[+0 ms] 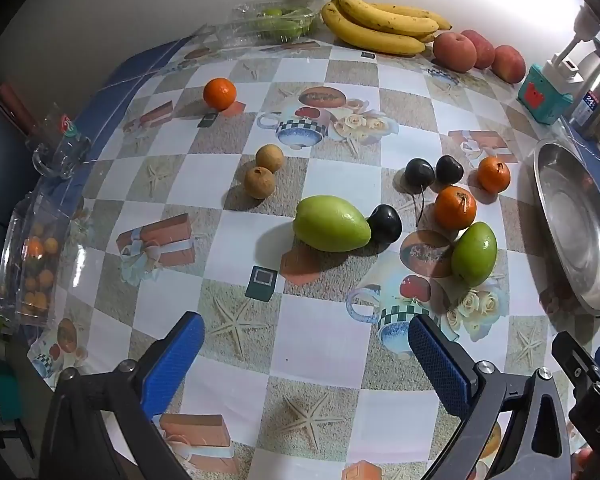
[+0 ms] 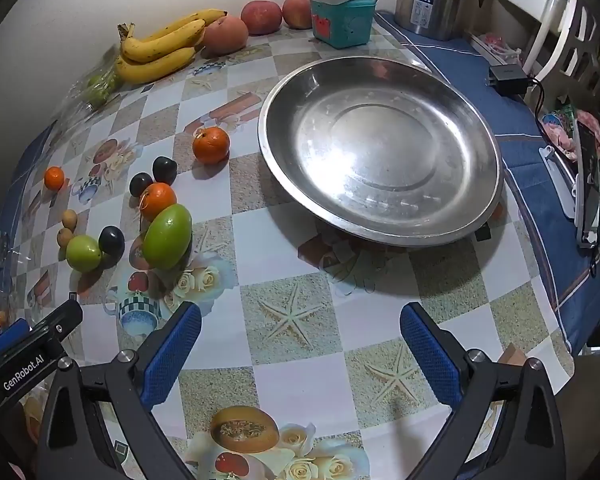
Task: Organize fruits
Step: 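Move both tools forward toward the green fruits on the table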
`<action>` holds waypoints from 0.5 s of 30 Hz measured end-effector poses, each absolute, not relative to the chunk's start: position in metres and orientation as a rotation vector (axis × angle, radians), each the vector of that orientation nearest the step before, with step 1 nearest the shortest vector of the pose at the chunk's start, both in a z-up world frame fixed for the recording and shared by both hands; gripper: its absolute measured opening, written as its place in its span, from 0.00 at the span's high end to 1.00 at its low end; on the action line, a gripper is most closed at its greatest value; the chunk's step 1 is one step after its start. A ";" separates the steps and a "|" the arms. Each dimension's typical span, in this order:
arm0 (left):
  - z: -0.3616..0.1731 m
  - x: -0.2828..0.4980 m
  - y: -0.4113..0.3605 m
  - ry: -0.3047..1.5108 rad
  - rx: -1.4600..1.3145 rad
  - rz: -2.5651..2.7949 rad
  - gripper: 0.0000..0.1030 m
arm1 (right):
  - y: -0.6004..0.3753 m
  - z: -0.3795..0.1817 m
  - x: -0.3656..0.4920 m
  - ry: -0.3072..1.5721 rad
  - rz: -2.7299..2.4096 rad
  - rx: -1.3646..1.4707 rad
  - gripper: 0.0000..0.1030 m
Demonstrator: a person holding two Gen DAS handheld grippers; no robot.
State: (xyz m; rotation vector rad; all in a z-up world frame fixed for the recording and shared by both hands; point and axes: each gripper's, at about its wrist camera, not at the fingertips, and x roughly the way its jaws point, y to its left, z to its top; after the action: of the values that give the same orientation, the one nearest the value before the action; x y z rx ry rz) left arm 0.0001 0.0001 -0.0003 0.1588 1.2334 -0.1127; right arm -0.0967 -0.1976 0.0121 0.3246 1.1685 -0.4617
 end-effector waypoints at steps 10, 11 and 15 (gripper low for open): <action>-0.003 0.001 0.003 1.248 0.151 -0.111 0.00 | -0.198 0.013 -0.097 1.166 -0.462 0.326 0.03; -0.004 0.000 0.002 1.247 0.152 -0.116 0.00 | -0.199 0.013 -0.097 1.166 -0.462 0.326 0.03; -0.006 0.000 0.000 1.239 0.155 -0.108 0.00 | -0.198 0.013 -0.097 1.166 -0.464 0.326 0.03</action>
State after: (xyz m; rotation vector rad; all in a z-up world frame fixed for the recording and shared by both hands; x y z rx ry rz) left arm -0.0002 -0.0004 -0.0060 0.1548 1.2392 -0.1078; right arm -0.0974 -0.1985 0.0134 0.3263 1.1659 -0.4636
